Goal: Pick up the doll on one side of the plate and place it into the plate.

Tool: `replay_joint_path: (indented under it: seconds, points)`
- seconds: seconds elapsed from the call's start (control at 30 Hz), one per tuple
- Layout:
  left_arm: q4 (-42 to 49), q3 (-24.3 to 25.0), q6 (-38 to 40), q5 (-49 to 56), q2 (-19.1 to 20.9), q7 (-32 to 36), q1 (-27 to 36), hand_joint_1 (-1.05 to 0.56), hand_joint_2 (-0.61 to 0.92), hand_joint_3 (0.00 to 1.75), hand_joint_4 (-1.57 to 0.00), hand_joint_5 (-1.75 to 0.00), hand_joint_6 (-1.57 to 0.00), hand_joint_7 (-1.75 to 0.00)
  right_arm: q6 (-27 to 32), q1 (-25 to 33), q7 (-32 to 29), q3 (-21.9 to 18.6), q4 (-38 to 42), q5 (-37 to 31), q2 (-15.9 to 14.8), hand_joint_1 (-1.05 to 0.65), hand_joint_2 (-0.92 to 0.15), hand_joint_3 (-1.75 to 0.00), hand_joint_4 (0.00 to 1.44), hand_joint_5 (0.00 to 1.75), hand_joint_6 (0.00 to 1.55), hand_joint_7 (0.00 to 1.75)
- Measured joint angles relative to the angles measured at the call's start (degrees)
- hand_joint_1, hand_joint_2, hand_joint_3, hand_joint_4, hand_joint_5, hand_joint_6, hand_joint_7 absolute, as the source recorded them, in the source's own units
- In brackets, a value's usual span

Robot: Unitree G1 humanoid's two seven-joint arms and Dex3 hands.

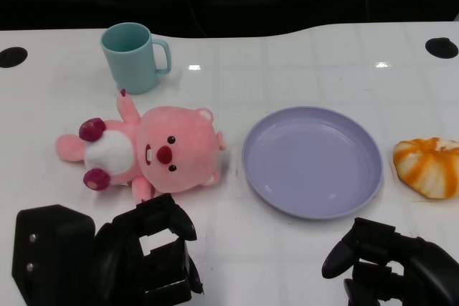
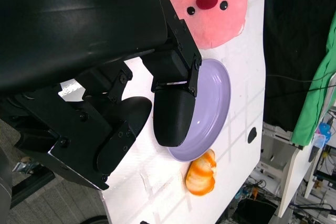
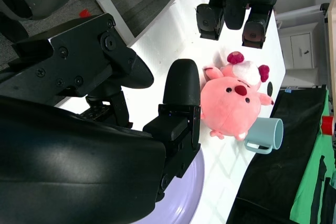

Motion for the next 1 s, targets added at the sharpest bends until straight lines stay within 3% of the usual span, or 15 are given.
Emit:
replay_joint_path:
  seconds: [1.0]
  points:
    - [0.10,0.02,-0.01,0.80,-0.27,0.01,-0.18,-0.04,0.39,1.54,-0.91,-1.75,-0.81,-1.64,-0.06,0.00,-0.01,0.11,0.14,-0.03,0.00,-0.04,-0.64,-1.11,0.66,1.75,0.52,1.40]
